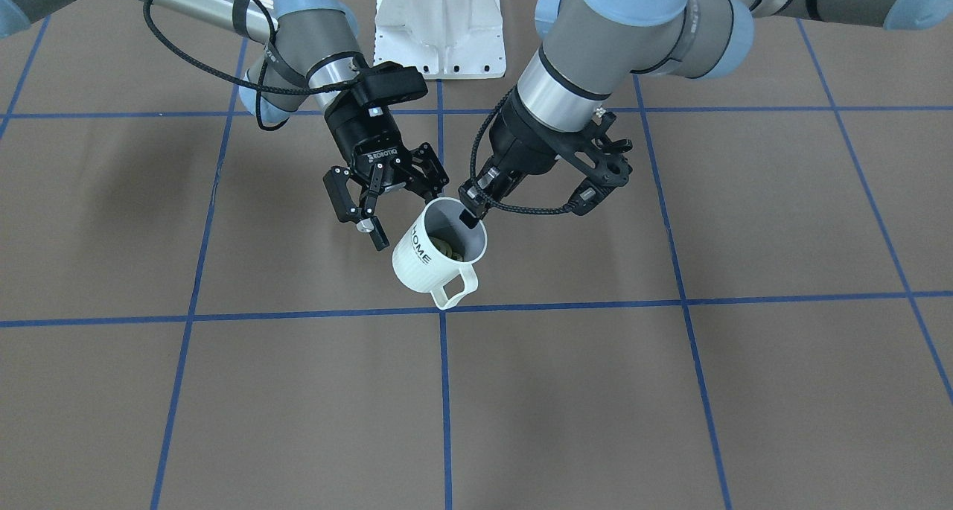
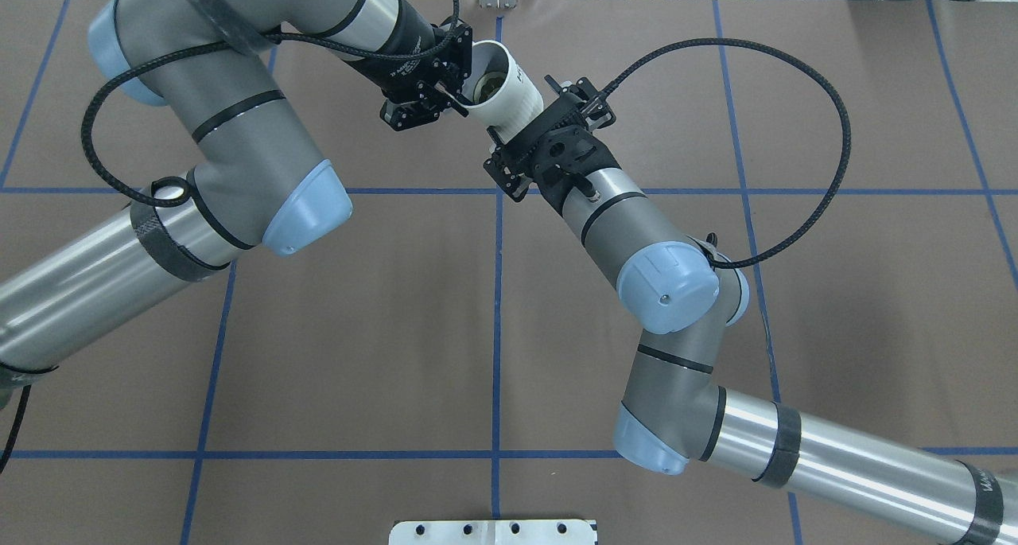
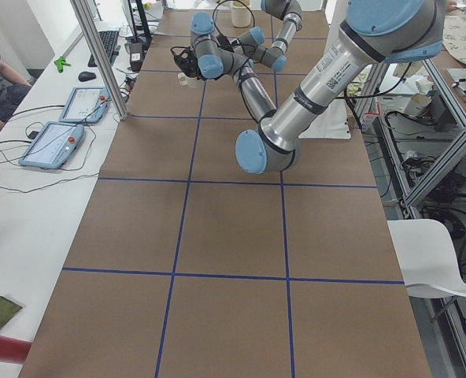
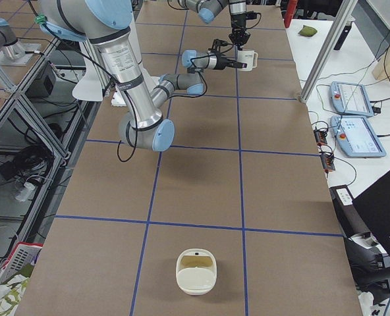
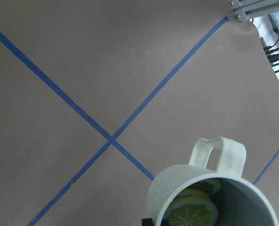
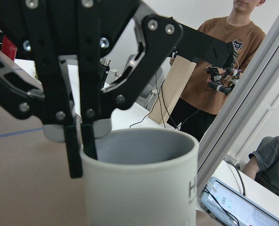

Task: Left arm hands cup to right arm to dump lemon

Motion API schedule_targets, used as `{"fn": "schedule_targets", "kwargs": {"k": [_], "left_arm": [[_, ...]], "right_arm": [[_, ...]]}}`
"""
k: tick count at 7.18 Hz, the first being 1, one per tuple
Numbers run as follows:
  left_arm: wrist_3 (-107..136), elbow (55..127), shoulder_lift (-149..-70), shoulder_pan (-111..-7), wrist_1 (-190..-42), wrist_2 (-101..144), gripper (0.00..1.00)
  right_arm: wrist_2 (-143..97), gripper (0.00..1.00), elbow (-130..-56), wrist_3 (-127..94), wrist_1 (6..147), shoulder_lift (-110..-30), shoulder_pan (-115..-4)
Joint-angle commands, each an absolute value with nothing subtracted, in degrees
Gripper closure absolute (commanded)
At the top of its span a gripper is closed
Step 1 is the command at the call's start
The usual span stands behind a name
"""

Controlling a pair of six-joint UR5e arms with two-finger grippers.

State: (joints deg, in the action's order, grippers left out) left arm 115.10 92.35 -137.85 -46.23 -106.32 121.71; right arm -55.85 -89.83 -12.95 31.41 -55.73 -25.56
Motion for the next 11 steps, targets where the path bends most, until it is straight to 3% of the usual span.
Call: {"fn": "schedule_targets", "kwargs": {"k": [1, 11], "left_arm": [[115.1, 92.7, -138.2, -46.1, -106.3, 121.7, 1.0], [115.0, 93.8, -138.7, -45.4, -106.3, 122.3, 1.0]], "right_arm": [[-55.8, 0.06, -89.8, -12.9, 31.4, -55.7, -25.6], [-55.2, 0.07, -89.7, -12.9, 31.4, -55.9, -25.6]]}}
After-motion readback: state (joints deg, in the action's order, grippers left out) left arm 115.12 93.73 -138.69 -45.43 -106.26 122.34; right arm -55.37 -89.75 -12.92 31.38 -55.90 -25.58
